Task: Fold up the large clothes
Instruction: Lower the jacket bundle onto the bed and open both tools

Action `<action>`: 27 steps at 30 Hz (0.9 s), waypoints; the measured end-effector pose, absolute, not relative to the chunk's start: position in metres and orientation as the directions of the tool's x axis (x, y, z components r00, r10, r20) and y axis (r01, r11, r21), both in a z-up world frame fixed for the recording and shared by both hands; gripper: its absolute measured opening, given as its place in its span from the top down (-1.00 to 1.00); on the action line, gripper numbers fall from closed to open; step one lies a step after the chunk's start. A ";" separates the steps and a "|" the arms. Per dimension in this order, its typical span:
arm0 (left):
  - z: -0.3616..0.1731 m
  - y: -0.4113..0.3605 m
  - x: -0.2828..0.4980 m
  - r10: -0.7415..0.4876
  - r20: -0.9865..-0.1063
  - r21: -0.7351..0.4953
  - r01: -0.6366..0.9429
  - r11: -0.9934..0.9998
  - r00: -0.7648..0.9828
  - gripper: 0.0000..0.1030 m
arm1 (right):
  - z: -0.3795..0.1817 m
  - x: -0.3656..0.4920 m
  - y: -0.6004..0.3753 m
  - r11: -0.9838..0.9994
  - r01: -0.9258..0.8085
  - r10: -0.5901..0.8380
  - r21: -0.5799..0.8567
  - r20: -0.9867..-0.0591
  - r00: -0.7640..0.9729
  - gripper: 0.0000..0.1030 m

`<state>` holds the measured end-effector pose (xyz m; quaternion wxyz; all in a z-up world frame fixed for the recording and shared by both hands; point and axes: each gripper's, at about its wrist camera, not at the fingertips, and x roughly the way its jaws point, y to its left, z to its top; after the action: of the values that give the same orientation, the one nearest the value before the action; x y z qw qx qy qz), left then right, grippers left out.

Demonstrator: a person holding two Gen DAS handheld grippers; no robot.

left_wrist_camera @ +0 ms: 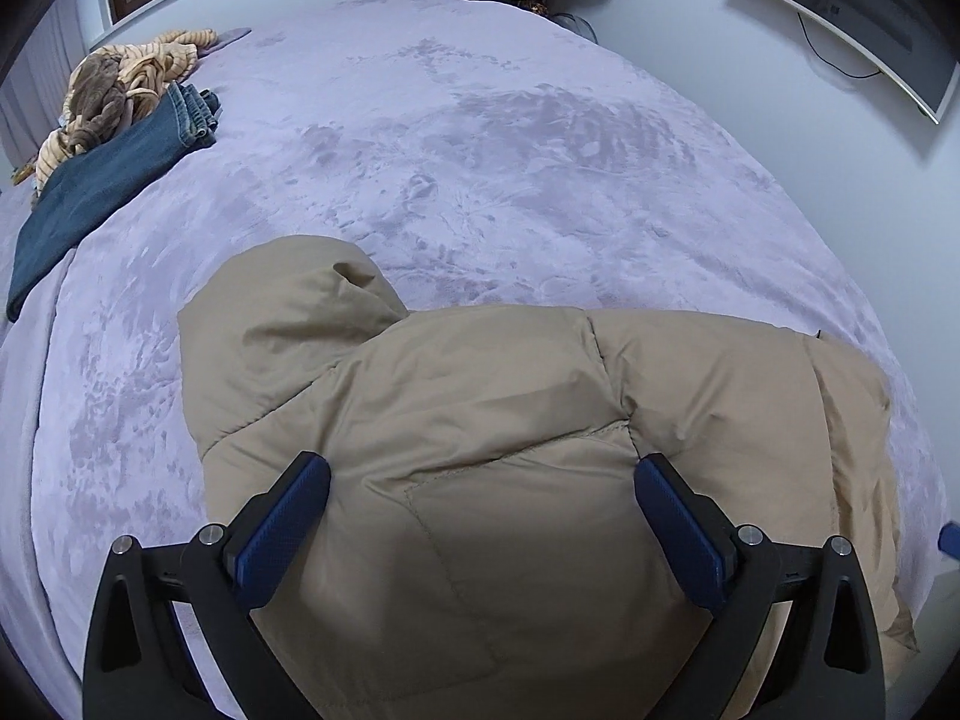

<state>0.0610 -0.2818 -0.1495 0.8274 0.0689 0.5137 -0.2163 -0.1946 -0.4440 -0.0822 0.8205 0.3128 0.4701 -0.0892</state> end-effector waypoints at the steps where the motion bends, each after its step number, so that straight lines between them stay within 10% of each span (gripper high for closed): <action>1: -0.149 -0.282 0.061 -0.285 -0.880 -0.106 0.429 0.897 0.380 -0.97 | -0.082 -0.182 -0.445 0.787 0.416 0.178 0.456 -0.813 0.554 -0.36; 7: -0.148 -0.281 0.059 -0.279 -0.879 -0.100 0.424 0.900 0.387 -0.97 | -0.129 -0.097 -0.456 0.672 0.390 0.370 0.629 -0.742 0.560 -0.35; 9: -0.148 -0.282 0.059 -0.273 -0.879 -0.093 0.421 0.902 0.392 -0.97 | -0.153 -0.081 -0.463 0.585 0.445 0.425 0.678 -0.723 0.545 0.53; 12: -0.147 -0.287 0.054 -0.261 -0.877 -0.073 0.425 0.902 0.403 -0.97 | -0.167 -0.081 -0.468 0.573 0.502 0.408 0.648 -0.756 0.512 0.77; 27: -0.114 -0.229 0.013 -0.293 -0.893 -0.172 0.343 0.924 0.342 -0.97 | -0.187 -0.087 -0.457 0.702 0.475 0.342 0.531 -0.836 0.430 0.87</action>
<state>0.0131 -0.2286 -0.1136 0.8188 0.0228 0.5397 -0.1942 -0.0868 -0.4570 -0.1867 0.7535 0.3837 0.5320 -0.0440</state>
